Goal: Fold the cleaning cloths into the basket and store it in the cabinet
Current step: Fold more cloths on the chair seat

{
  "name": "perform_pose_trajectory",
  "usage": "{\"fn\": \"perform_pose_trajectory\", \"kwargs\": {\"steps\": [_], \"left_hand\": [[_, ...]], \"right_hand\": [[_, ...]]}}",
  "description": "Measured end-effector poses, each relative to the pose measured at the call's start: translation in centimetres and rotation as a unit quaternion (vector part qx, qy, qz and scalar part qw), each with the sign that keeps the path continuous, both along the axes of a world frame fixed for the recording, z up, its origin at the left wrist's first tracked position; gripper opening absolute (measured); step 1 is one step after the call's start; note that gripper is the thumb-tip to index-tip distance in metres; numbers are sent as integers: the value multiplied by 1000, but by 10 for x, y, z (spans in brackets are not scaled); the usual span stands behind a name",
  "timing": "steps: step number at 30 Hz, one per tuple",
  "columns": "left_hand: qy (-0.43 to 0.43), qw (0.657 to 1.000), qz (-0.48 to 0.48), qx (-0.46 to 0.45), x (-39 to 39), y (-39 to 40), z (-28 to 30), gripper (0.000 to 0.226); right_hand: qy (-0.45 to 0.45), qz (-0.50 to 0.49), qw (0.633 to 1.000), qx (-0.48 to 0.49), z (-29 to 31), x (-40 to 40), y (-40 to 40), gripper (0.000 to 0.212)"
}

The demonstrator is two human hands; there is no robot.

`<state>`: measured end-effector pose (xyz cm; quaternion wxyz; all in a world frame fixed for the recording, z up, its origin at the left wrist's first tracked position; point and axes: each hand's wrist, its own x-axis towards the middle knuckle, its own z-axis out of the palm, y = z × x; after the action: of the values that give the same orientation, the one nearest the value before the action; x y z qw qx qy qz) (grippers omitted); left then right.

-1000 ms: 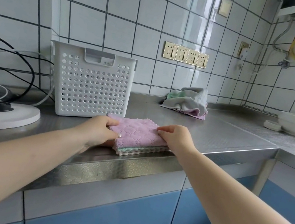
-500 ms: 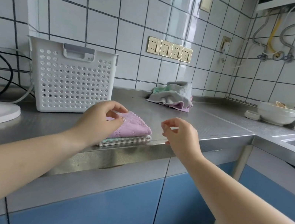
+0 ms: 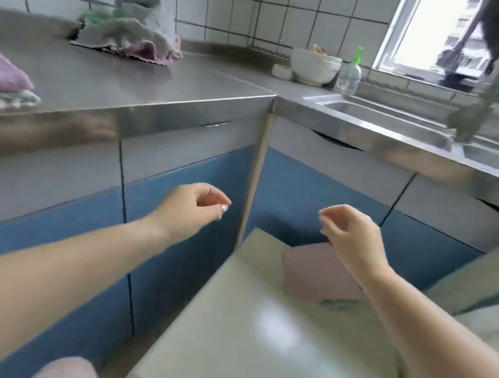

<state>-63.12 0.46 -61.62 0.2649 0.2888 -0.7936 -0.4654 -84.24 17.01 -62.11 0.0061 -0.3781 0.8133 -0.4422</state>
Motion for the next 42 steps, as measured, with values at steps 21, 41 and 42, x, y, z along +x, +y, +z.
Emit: {"fn": "perform_pose_trajectory", "kwargs": {"steps": [21,41,42], "left_hand": [[-230,951,-141,-152,-199,61,-204,32],[-26,994,-107,4,-204,48,-155,12],[-18,993,-114,6,-201,46,-144,12]], "right_hand": [[-49,-83,973,211,-177,-110,72,48],[-100,-169,970,142,-195,-111,55,36],[-105,-185,968,131,-192,-109,53,27]]}}
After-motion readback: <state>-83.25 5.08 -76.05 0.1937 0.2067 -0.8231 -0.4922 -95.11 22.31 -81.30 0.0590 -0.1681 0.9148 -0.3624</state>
